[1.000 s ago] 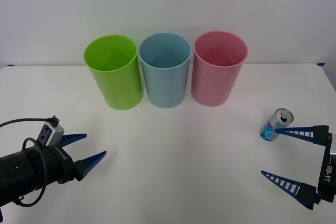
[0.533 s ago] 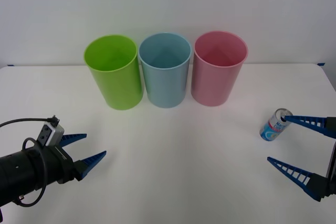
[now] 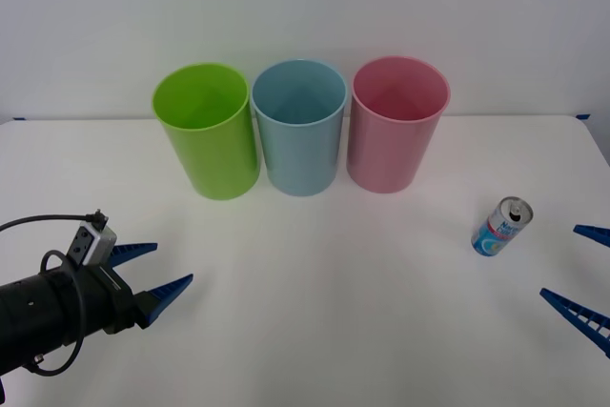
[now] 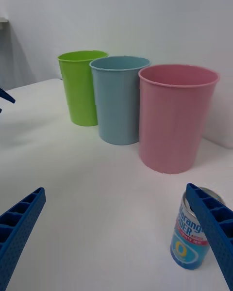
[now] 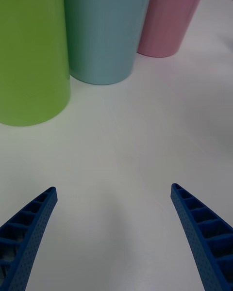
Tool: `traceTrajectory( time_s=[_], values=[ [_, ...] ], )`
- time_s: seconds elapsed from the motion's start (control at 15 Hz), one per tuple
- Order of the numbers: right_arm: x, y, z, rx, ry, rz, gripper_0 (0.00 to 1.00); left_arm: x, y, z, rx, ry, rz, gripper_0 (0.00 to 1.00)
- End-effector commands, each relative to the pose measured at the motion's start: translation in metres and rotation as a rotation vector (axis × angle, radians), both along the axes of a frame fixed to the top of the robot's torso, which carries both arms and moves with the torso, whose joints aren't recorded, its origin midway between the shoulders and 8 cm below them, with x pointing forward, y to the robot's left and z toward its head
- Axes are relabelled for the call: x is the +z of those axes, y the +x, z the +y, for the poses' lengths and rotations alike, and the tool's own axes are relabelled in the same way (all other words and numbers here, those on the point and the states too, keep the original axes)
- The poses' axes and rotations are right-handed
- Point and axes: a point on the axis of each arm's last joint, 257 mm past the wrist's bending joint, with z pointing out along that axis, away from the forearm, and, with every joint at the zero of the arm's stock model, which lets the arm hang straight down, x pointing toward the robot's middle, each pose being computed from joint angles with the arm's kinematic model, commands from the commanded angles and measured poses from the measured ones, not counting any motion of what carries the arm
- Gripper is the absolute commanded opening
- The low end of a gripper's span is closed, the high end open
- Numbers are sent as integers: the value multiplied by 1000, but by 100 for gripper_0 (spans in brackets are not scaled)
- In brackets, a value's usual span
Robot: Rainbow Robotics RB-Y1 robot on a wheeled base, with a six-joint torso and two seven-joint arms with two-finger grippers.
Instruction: Put cans in the blue bin and PET bottles in the pink bin and trash in the green bin.
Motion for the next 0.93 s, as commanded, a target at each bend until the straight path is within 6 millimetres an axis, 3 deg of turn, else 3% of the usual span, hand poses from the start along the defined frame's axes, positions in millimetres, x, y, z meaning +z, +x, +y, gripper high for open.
traceTrajectory(
  time_s=[0.07,0.47,0.93],
  values=[
    [-23,-2,-24,-54,0,-4,100,0,0,0,0,0,0,79],
    [-78,10,-42,-122,-1,8,100,0,0,0,0,0,0,79],
    [-116,47,-48,-308,17,28,100,0,0,0,0,0,0,79]
  ],
)
